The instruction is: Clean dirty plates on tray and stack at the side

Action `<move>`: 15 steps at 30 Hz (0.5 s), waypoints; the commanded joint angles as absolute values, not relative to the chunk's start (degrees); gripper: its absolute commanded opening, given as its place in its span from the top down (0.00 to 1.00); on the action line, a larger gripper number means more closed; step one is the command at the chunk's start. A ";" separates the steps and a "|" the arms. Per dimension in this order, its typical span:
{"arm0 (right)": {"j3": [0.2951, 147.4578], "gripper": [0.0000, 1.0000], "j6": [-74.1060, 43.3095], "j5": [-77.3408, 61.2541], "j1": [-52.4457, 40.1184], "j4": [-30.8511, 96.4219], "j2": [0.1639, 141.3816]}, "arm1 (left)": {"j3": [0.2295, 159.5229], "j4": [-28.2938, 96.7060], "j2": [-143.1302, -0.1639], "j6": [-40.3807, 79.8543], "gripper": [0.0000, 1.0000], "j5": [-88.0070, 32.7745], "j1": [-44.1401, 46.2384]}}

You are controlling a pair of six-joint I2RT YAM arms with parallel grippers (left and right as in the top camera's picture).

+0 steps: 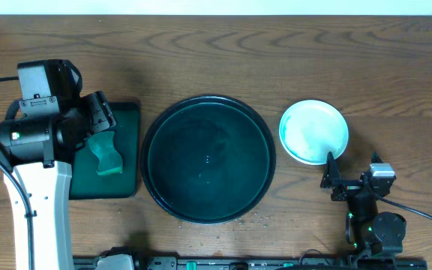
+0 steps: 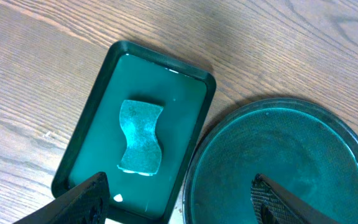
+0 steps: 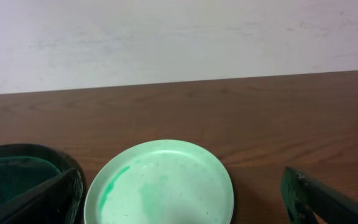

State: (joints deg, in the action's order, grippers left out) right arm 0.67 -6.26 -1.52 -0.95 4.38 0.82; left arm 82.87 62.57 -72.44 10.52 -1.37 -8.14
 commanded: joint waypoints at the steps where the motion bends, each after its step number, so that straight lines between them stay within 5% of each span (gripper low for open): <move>1: 0.32 0.01 -5.69 -1.76 -0.45 4.19 0.30 | 83.00 62.54 -72.34 11.22 0.27 -1.52 -8.21; 15: 0.32 0.01 -5.69 -1.76 -0.45 4.19 0.30 | 82.70 62.65 -72.34 10.76 0.27 -0.89 -8.21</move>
